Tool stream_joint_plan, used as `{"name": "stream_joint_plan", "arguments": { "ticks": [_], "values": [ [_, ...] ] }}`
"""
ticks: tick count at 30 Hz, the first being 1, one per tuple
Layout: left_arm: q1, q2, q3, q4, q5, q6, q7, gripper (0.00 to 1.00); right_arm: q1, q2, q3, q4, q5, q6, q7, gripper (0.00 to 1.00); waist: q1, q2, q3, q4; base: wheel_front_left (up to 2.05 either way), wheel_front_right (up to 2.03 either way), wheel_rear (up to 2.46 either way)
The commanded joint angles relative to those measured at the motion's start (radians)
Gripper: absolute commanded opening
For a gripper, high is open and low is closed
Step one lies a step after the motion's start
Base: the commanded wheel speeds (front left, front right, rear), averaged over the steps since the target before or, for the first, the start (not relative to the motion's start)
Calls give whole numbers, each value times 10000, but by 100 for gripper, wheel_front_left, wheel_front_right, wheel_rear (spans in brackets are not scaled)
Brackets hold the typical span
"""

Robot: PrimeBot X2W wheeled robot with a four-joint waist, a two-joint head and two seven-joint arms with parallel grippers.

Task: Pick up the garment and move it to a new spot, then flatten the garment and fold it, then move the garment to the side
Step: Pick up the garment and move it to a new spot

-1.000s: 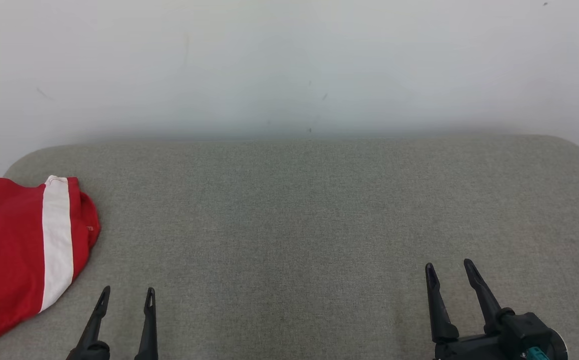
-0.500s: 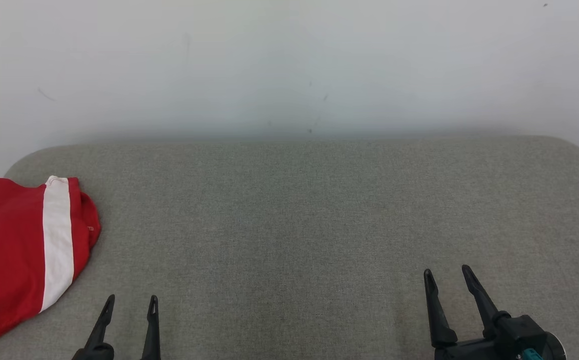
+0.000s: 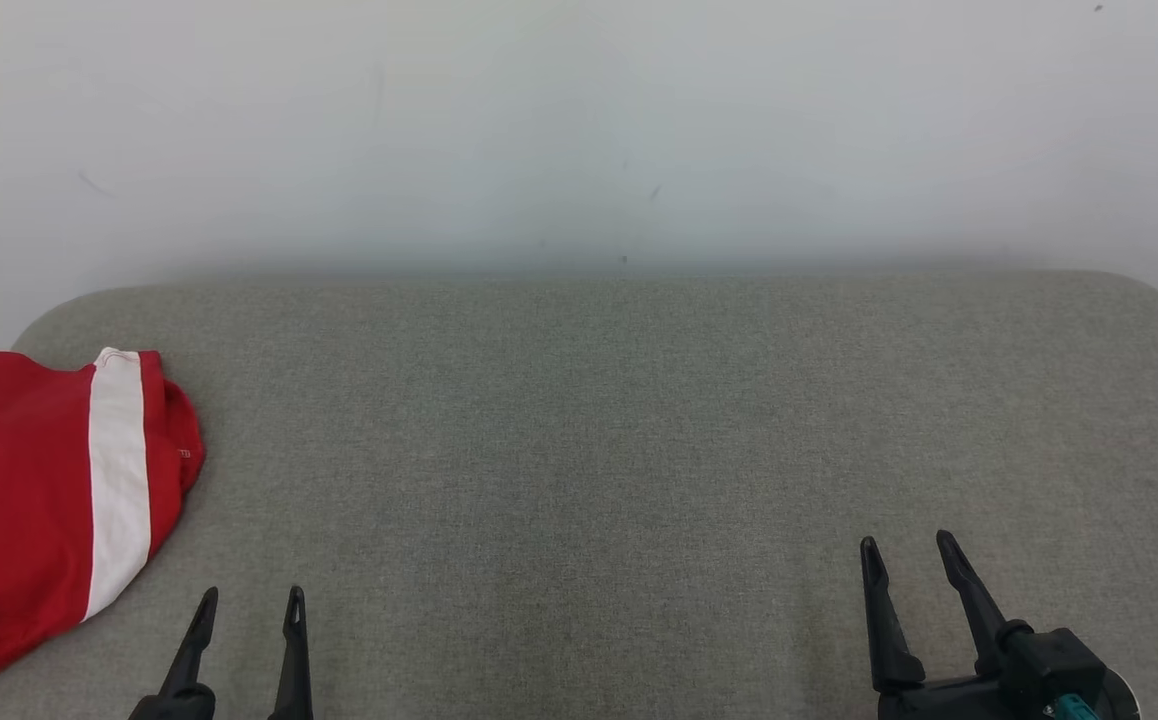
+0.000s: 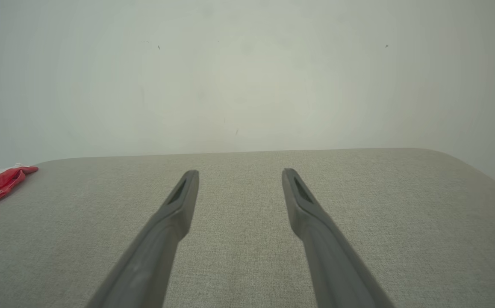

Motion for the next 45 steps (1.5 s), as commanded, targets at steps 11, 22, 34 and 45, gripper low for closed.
{"name": "stream_joint_plan", "arguments": {
  "ticks": [11,22,34,45],
  "values": [
    [-175,71,-47,78,-91,121,-58,100,-4,-10,-61,-7,147,35,-52,100,0,-1,48,237,0,0,0],
    [-337,62,-66,291,-104,317,-71,100,113,-8,-149,132,288,33,-52,100,0,-1,131,1823,0,0,0],
    [-298,140,87,440,-215,514,-97,100,116,-8,-227,194,348,33,-52,100,0,-1,152,3779,0,0,0],
    [-100,136,453,337,-403,893,-126,100,-144,-10,22,266,254,33,-52,100,0,-1,341,4742,0,0,0]
  ]
}}
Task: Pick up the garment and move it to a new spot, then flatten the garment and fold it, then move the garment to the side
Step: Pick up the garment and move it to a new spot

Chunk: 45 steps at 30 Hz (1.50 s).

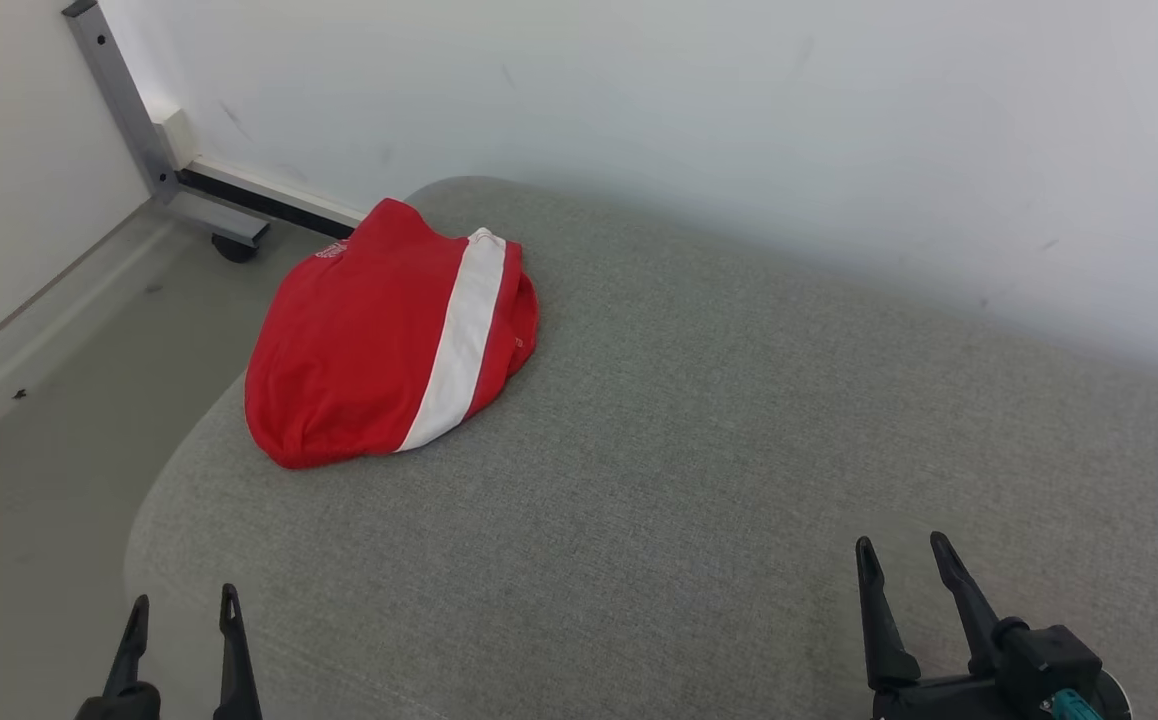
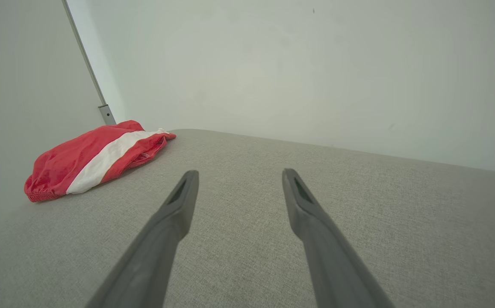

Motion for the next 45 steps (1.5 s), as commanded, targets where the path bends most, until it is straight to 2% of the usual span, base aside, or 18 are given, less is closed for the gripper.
{"name": "stream_joint_plan", "arguments": {
  "ticks": [1,13,19,25,28,36,41,45],
  "values": [
    [107,-20,71,-82,-105,72,-68,100,-97,-11,39,23,-72,33,-51,100,0,0,147,241,0,0,0],
    [-154,36,392,-40,-229,145,-60,100,-202,-8,120,94,-172,34,-52,100,0,0,299,75,0,0,0],
    [-1287,330,590,312,-348,-182,-60,100,-496,-13,44,18,-451,34,-51,100,0,0,881,-644,0,0,0],
    [-2766,545,1145,731,-1093,-615,-59,100,-872,-10,-76,-126,-750,34,-52,100,0,0,1662,-1532,0,0,0],
    [-3653,945,1411,1157,-1309,-869,-61,100,-1114,-14,-233,-238,-905,34,-51,100,0,0,2182,-2103,0,0,0],
    [-5699,1993,1914,2347,-1766,-1167,270,100,-1676,-8,-470,-540,-1062,34,-51,100,0,0,3453,-3340,0,0,0],
    [-6575,2679,2030,3375,-2020,-1463,787,100,-1910,-5,-464,-829,-1078,34,-51,100,0,0,4000,-3893,0,0,0],
    [-6883,2946,1972,4089,-2108,-1575,1413,100,-1981,-3,-447,-995,-1029,34,-51,100,0,0,4231,-4184,0,0,0]
  ]
}}
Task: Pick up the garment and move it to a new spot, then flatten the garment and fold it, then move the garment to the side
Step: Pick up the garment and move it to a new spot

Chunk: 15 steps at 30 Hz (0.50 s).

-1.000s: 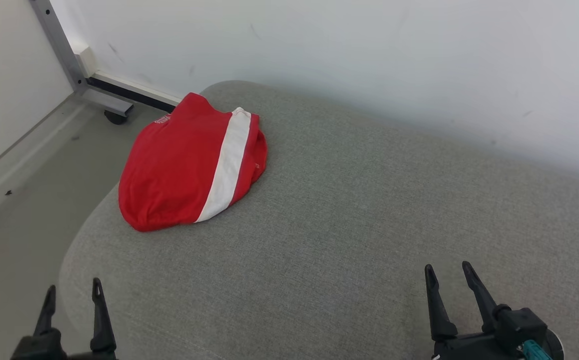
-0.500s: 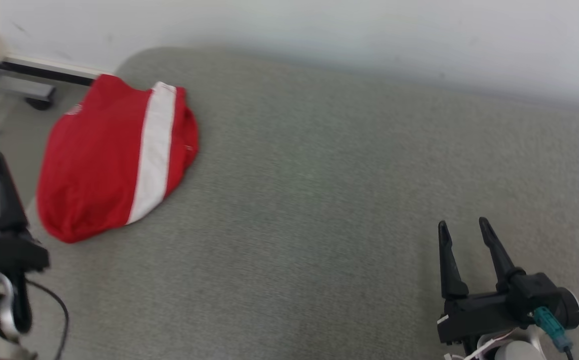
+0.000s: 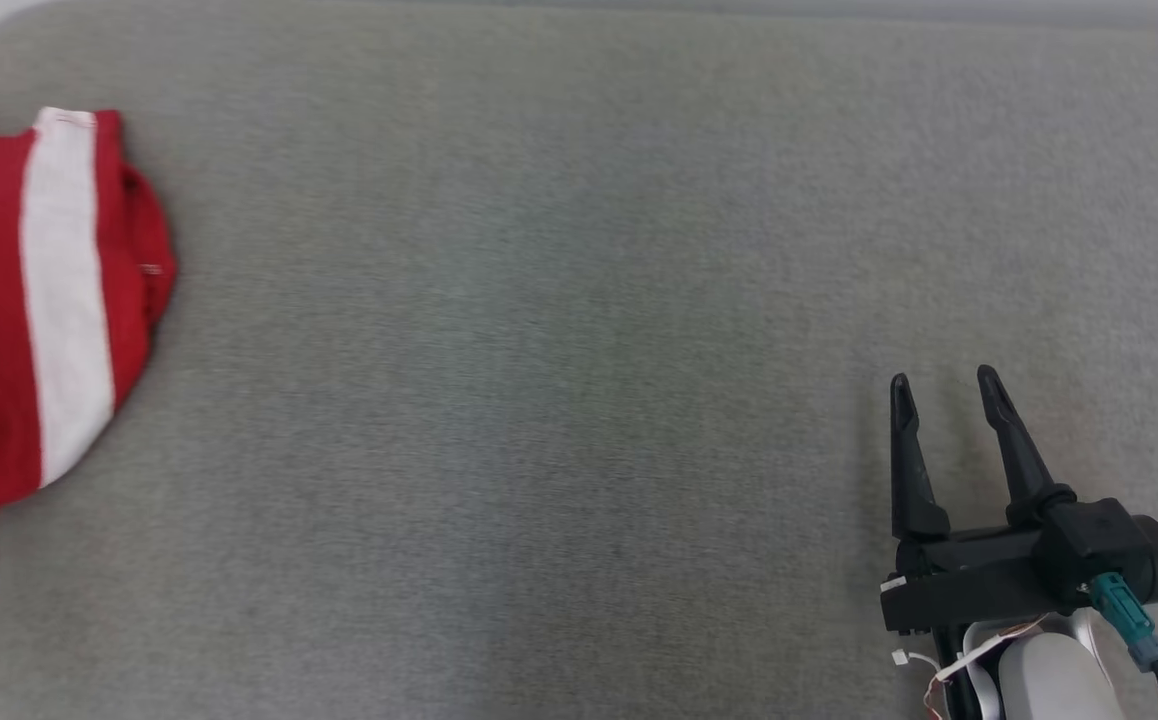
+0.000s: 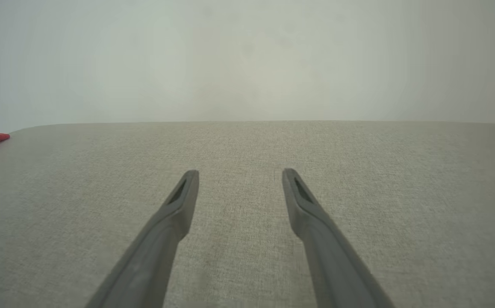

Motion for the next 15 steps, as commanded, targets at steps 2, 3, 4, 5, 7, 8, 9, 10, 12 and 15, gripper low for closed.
{"name": "stream_joint_plan", "arguments": {
  "ticks": [2,3,4,5,7,8,9,10,12,15],
  "values": [
    [-127,160,-13,423,-40,-32,371,100,-137,6,24,-85,45,34,-49,100,-3,-2,765,-820,0,0,0],
    [-155,200,-67,896,-148,-60,793,100,-129,6,11,-117,60,34,-50,100,-3,-2,773,-874,0,0,0],
    [-160,238,-100,1139,-158,-67,999,100,-126,6,14,-122,69,34,-50,100,-3,-2,760,-899,0,0,0],
    [-180,270,-108,1356,-207,-49,1179,100,-122,6,6,-124,78,34,-49,100,-3,-2,748,-913,0,0,0],
    [-205,265,-194,1737,-258,-85,1527,100,-129,6,11,-111,99,34,-50,100,-3,-2,695,-939,0,0,0],
    [-235,275,-217,1905,-290,-102,1660,100,-118,6,14,-106,111,34,-49,100,-3,-2,660,-941,0,0,0],
    [-213,295,-267,2054,-267,-112,1753,100,-106,6,35,-94,121,34,-50,100,-3,-2,621,-951,0,0,0],
    [-196,275,-280,2208,-292,-90,1840,100,-84,6,42,-82,132,34,-50,100,-3,-2,580,-948,0,0,0],
    [-209,275,-328,2493,-287,-9,2029,78,-62,6,71,-65,126,34,-50,100,-3,-2,522,-955,0,0,0],
    [-254,288,-476,2789,-195,-5,2203,0,-37,4,83,-70,122,34,-50,100,-3,-2,419,-977,0,0,0]
  ]
}}
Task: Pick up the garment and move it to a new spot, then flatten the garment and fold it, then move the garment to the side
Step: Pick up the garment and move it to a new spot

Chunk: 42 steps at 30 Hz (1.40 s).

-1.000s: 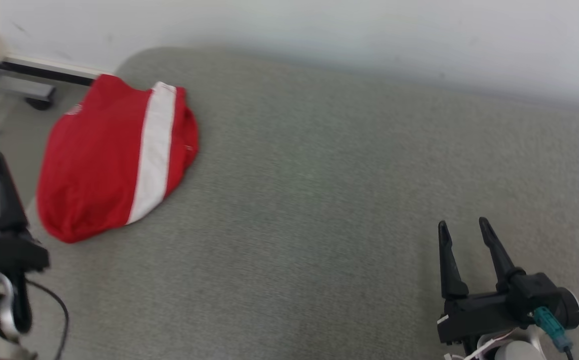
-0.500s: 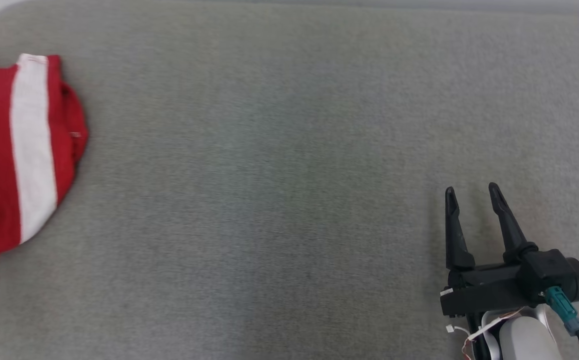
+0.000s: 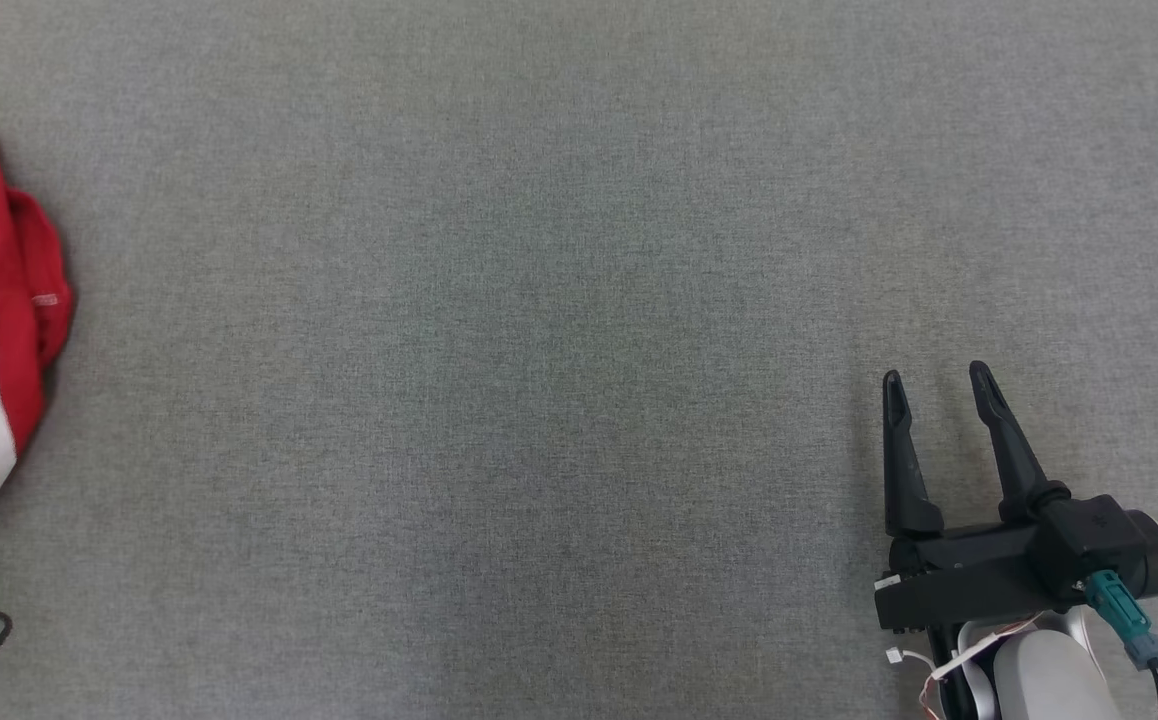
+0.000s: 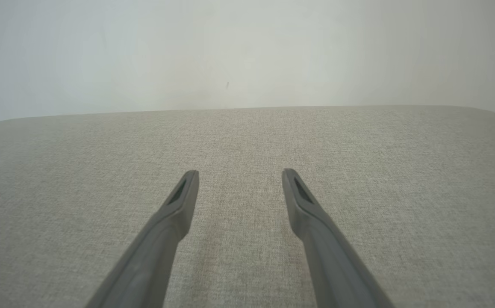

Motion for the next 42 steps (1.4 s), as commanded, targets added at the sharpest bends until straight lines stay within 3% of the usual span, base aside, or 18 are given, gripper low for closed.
{"name": "stream_joint_plan", "arguments": {
  "ticks": [1,6,12,17,22,32,42],
  "values": [
    [-85,22,-61,201,22,-10,38,0,36,3,2,-25,41,34,-50,100,0,-2,-105,-21,0,0,0],
    [-174,187,-68,192,190,290,-719,0,186,6,-81,-18,36,34,-49,100,0,-2,-349,35,0,0,0],
    [-445,321,12,-380,234,345,-1803,0,392,6,-121,2,159,34,-49,100,0,-2,-735,200,0,0,0],
    [-995,628,-116,-1533,447,281,-2392,0,541,4,-84,125,300,34,-49,100,0,-2,-1129,401,0,0,0],
    [-1674,685,-487,-3169,598,148,-2311,0,578,3,21,294,549,34,-49,100,0,-2,-1508,410,0,0,0],
    [-2401,-123,-1594,-6352,460,22,-988,0,739,4,390,546,1182,34,-50,100,0,-2,-2198,-481,0,0,0],
    [-1496,-1935,-3177,-7740,241,192,-324,0,932,1,555,597,1592,34,-32,100,0,-2,-2211,-2518,0,0,0]
  ]
}}
